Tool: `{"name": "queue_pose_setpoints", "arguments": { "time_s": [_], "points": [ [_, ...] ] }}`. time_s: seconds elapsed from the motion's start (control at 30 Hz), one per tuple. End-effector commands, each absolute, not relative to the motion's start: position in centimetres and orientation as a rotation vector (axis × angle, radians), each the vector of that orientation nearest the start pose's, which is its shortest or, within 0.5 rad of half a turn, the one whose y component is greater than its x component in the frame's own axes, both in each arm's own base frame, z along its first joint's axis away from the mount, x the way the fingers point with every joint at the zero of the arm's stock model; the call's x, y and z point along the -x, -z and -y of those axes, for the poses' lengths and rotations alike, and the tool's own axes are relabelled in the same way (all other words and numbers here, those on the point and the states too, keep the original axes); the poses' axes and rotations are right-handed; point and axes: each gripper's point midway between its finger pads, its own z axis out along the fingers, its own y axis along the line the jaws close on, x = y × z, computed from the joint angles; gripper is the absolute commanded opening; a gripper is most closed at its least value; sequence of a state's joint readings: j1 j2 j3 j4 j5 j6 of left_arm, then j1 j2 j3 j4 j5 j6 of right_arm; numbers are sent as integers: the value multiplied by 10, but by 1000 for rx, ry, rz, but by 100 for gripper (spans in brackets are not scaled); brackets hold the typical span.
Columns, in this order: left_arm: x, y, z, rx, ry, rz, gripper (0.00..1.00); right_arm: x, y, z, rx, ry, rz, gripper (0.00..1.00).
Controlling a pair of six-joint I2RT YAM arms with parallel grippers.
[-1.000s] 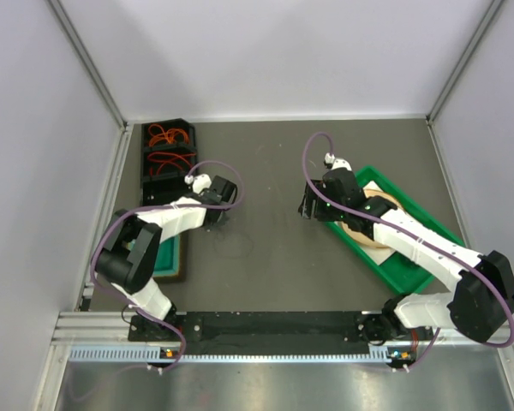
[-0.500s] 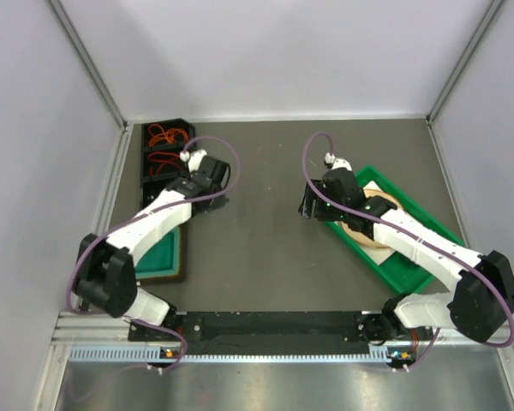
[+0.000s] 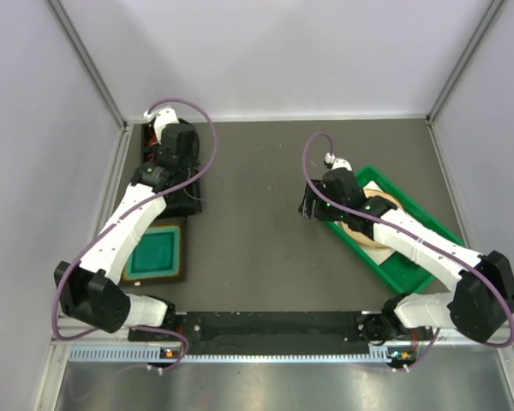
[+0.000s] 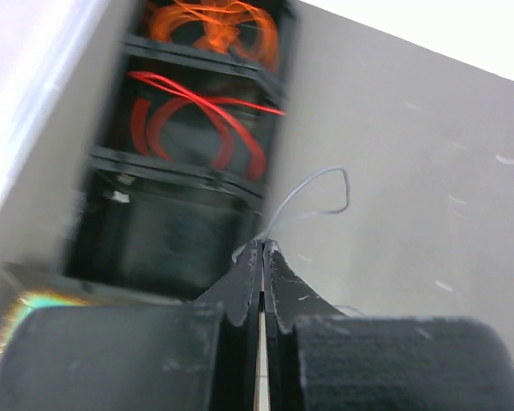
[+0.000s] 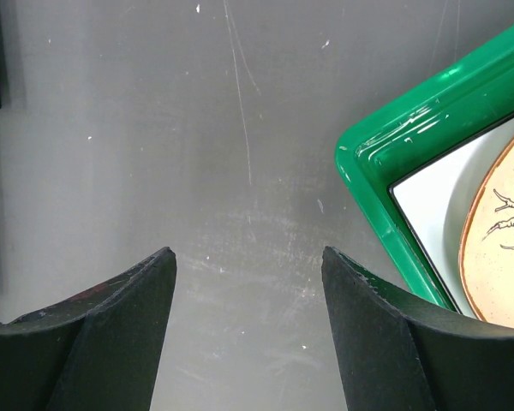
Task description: Untangle the cables
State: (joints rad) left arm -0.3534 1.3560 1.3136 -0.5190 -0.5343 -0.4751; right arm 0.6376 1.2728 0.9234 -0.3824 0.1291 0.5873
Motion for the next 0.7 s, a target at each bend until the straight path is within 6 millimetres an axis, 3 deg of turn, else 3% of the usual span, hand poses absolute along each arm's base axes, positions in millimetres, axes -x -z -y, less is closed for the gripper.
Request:
{"name": "queue_pose_setpoints", "arguments": {
  "time_s": [0.0,0.07,0.1,0.13,0.17,0.2,0.33,0.67],
  "points": [
    [-402,-268,22,392,-182,-1892,0,-290,-155,-216,-18,-497,-2301,68],
    [-408,-287,20,340,-163,-1769,0,-290,-155,-214,-21,-491,-2299,68],
    [-404,-266,19,308,-183,-1778,0,-290,-154,-214,-19,-489,-2300,68],
    [-404,-268,16,303,-188,-1735,0,-290,-154,-214,-19,-488,-2301,68],
    [-405,-288,13,307,-182,-1632,0,-290,-152,-215,-15,-486,-2306,68],
    [-402,-270,9,296,-204,-1647,0,-290,-152,-215,-13,-485,-2306,68],
    [-401,-262,-2,295,-251,-1611,0,-291,-150,-217,-11,-495,-2311,68],
    [-404,-309,-3,239,-259,-1473,0,-293,-150,-220,-3,-497,-2315,68]
  ]
}}
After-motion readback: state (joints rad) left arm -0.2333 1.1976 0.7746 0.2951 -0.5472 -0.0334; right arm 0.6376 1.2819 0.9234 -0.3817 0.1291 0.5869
